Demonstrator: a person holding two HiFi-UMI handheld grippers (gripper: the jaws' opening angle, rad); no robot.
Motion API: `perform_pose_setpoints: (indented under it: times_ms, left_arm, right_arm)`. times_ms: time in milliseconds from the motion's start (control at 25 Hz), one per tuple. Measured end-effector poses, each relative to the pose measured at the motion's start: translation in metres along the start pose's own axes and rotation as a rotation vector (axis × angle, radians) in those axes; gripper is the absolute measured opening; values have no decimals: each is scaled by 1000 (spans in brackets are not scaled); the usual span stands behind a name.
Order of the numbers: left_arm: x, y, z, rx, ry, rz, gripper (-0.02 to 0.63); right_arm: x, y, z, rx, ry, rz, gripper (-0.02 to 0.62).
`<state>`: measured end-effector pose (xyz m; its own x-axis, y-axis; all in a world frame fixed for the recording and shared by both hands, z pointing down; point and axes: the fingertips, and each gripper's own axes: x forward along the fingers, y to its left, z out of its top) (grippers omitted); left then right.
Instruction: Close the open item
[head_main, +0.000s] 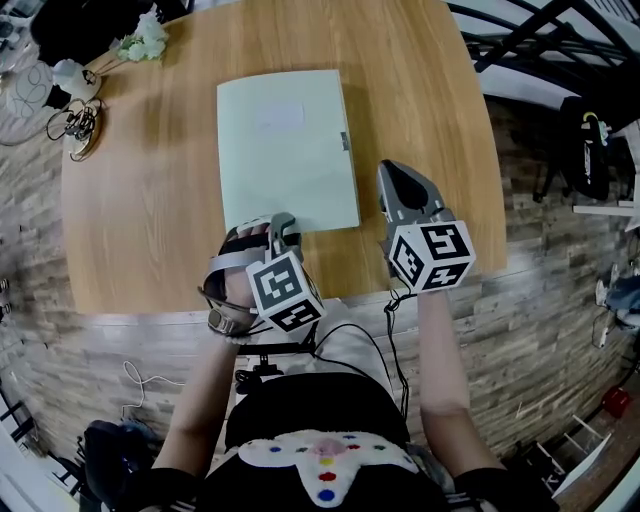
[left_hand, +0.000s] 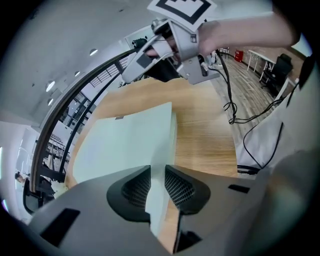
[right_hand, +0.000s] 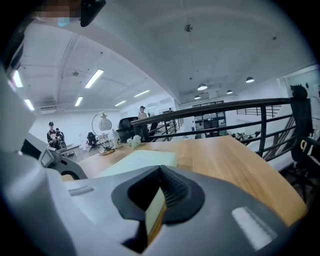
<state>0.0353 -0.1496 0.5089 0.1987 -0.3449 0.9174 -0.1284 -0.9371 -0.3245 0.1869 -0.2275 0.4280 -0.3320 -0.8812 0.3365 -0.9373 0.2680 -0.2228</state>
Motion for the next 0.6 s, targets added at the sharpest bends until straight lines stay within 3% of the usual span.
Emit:
perform_pose_setpoints:
  times_ms: [600]
  left_arm:
    - [2,1,0,14,-5,-14,89]
  right_arm:
    - [99,10,-31,-161,150,162,8]
